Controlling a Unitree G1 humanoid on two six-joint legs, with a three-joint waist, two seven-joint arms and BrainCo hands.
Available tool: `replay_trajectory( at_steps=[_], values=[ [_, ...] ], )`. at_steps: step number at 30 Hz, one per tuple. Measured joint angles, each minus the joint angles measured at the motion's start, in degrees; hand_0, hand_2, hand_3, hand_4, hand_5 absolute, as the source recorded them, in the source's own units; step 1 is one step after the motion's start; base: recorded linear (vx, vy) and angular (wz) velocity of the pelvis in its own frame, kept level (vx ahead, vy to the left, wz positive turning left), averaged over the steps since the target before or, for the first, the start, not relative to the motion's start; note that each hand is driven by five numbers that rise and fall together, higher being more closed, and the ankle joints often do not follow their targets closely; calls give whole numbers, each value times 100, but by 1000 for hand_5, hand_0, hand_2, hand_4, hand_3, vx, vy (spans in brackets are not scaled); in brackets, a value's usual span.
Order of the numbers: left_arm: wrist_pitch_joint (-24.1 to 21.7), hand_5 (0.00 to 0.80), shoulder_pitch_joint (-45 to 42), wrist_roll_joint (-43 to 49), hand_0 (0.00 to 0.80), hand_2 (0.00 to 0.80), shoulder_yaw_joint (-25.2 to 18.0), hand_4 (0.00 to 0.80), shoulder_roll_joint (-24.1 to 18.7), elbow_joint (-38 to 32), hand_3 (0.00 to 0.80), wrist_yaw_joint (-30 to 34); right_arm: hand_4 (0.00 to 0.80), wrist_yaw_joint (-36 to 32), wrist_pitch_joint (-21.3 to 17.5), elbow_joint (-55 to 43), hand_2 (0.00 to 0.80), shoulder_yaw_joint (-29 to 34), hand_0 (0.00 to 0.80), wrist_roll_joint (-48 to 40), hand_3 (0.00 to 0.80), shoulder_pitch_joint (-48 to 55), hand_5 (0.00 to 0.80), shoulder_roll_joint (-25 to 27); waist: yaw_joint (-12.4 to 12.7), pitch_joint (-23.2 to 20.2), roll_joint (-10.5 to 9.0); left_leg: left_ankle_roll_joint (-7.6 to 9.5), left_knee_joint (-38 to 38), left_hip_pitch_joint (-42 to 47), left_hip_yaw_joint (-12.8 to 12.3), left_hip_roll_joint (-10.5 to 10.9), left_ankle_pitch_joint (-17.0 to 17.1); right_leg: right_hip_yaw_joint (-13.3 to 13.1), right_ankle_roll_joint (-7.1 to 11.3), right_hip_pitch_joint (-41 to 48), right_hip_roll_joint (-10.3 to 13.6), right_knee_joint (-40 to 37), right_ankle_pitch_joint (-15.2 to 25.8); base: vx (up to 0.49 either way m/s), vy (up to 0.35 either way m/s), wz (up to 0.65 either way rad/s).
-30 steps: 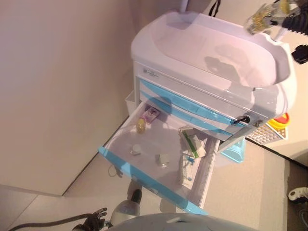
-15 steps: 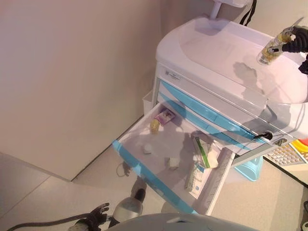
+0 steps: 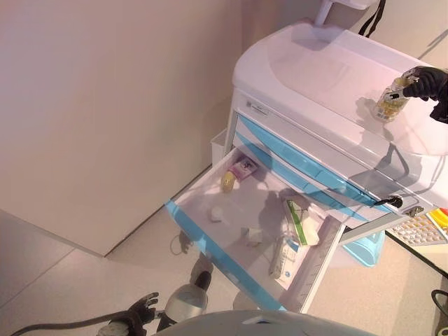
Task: Open the drawer and pick up the medicine
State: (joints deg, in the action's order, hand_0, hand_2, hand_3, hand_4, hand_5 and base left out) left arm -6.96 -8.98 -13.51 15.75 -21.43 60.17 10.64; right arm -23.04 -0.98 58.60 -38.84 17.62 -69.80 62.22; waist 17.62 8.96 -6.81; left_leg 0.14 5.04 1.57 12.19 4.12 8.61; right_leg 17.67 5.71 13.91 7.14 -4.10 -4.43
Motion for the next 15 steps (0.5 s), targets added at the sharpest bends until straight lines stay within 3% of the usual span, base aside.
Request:
replay_trajectory(
  at_steps=[4,5,6,7,15],
  values=[
    [-37,0,-4,3,0,0,0,0,-4,-3,0,5,800,-9,-1,71,800,44,800,10,800,8,800,-15,2,1,-2,-9,0,0,5,-1,-4,2,0,-1,-1,4,0,0,0,0],
    [-48,0,-4,3,0,0,0,0,-6,-3,0,7,602,-14,0,74,602,45,602,20,602,9,602,-16,3,2,-3,-9,0,0,5,-2,-4,2,0,-1,-1,4,0,0,0,0],
    [-49,0,-4,4,0,0,0,0,-8,-4,0,11,88,-35,2,74,88,78,88,45,88,10,88,-19,3,3,-4,-9,0,0,5,-2,-4,2,0,-1,-1,4,0,0,0,0],
    [-49,0,-4,4,0,0,0,0,-12,-8,0,20,0,-53,9,74,0,98,0,49,0,15,0,-21,4,3,-5,-9,0,0,5,-2,-4,2,0,-1,-1,4,0,0,0,0],
    [-48,0,15,14,0,0,-3,0,-194,-36,0,30,0,-252,178,77,0,302,0,46,0,223,0,-50,1,24,-31,-3,0,4,-3,-7,2,-5,0,-4,-1,7,0,-4,-22,0]
  ],
)
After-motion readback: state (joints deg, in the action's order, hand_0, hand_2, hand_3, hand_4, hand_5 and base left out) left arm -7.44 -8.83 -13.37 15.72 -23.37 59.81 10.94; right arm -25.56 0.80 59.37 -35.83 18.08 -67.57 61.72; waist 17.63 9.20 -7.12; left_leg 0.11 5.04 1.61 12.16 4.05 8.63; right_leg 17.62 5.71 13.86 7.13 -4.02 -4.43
